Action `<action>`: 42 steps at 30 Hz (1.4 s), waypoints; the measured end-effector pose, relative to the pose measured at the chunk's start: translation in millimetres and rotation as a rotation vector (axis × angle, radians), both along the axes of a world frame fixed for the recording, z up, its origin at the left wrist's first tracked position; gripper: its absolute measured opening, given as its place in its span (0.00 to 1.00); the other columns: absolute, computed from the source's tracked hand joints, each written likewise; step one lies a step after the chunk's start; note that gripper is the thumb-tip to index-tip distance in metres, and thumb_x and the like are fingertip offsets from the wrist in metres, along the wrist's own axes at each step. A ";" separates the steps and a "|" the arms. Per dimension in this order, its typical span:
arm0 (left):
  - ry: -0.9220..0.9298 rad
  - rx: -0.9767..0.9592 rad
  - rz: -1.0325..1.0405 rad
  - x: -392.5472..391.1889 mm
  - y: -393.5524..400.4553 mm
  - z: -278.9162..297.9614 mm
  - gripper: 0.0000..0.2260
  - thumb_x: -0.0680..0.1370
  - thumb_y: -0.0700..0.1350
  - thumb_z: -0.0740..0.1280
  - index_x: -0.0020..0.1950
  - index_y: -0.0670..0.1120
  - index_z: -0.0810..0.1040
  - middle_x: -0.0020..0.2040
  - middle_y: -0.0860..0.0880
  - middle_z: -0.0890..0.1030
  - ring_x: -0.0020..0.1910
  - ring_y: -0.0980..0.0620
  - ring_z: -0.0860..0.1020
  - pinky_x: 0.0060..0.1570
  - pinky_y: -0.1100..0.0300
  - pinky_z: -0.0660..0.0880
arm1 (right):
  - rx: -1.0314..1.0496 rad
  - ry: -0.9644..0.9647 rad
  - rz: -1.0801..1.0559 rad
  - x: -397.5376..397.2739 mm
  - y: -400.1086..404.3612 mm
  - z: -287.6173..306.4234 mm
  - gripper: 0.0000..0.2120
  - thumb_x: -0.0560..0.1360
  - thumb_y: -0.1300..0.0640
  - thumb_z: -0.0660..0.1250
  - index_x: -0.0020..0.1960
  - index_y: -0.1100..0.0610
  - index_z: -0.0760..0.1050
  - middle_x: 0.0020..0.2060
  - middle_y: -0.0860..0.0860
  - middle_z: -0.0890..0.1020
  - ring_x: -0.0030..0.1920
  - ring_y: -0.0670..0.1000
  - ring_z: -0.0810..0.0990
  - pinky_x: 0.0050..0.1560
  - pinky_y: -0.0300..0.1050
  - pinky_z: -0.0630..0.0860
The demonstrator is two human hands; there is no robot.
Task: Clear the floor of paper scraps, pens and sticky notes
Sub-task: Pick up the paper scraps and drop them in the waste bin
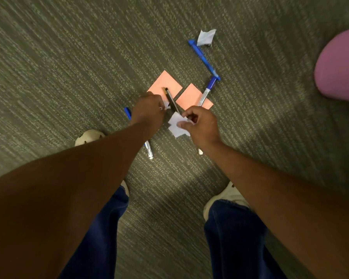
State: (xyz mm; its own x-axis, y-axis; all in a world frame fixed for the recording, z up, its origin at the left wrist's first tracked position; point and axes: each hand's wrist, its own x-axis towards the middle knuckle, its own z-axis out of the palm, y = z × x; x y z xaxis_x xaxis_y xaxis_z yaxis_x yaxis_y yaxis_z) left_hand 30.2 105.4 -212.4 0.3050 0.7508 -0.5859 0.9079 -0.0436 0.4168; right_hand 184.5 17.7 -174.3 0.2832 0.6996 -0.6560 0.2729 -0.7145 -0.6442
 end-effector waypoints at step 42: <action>-0.586 -0.379 0.537 273.0 -60.8 307.7 0.12 0.76 0.35 0.76 0.51 0.52 0.81 0.50 0.48 0.87 0.47 0.52 0.85 0.47 0.56 0.82 | 0.371 -0.123 -1.023 272.8 -59.8 274.4 0.08 0.79 0.64 0.69 0.56 0.56 0.75 0.55 0.55 0.81 0.47 0.54 0.87 0.29 0.46 0.83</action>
State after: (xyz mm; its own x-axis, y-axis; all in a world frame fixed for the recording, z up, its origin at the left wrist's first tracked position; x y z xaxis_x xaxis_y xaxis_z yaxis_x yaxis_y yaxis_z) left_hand 303.2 44.6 95.3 0.2960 0.6659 -0.6848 0.4017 0.5637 0.7217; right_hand 457.4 -42.1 100.1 0.8920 0.2440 -0.3806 -0.2620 -0.4071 -0.8750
